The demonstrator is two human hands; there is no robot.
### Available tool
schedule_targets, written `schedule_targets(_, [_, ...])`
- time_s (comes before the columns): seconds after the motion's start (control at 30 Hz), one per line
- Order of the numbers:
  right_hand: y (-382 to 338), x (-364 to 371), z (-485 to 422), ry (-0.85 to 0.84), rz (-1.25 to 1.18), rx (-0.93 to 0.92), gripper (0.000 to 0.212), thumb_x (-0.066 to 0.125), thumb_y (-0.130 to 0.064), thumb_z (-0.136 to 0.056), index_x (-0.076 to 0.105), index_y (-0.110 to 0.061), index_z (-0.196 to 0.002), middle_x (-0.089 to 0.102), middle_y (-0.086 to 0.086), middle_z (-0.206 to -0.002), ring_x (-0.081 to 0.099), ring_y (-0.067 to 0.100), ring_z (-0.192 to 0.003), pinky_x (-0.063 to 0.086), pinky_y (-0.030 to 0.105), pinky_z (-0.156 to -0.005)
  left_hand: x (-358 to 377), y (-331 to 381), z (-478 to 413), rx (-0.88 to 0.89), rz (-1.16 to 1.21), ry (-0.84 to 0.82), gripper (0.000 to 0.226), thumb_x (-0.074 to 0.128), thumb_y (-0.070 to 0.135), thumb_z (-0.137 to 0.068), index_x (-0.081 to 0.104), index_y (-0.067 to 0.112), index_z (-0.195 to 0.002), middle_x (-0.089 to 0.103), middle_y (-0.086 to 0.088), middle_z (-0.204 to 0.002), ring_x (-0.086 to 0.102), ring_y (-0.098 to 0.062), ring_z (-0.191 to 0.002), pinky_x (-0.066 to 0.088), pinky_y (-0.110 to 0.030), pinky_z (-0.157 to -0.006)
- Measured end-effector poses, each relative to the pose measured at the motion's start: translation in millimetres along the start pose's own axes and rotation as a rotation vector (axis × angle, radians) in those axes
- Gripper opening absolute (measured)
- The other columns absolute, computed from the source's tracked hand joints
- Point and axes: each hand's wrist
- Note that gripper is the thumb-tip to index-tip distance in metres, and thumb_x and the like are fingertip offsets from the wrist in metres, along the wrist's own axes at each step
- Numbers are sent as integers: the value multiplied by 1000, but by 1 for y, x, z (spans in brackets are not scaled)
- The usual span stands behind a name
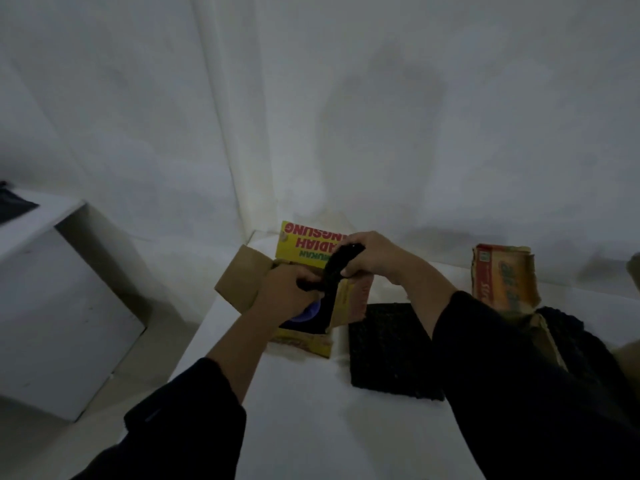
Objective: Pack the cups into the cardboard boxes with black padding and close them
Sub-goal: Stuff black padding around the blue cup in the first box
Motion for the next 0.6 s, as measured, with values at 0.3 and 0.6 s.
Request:
schedule_targets(0.3, [13, 42, -34, -40, 965, -263, 26, 54, 2, -78, 39, -19, -85, 35, -3, -67, 31, 13, -57, 20, 28, -51, 29, -30, -16, -8, -154, -175, 23, 68, 20, -82, 63, 23, -104, 63, 2, -114, 58, -20, -104, 48, -30, -89])
schedule_targets(0.6, [18, 65, -46, 6, 1400, -260, 14, 57, -15, -88, 67, -24, -90, 59, 2, -101, 55, 25, -96, 34, 42, -97, 49, -27, -19, 8, -275, -440, 29, 46, 13, -94, 69, 12, -112, 68, -6, -93, 59, -19, -79, 53, -33, -84])
Point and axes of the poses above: each hand's wrist, its own z-axis away from the middle knuckle, its own x-axis out of the palm, y = z × x
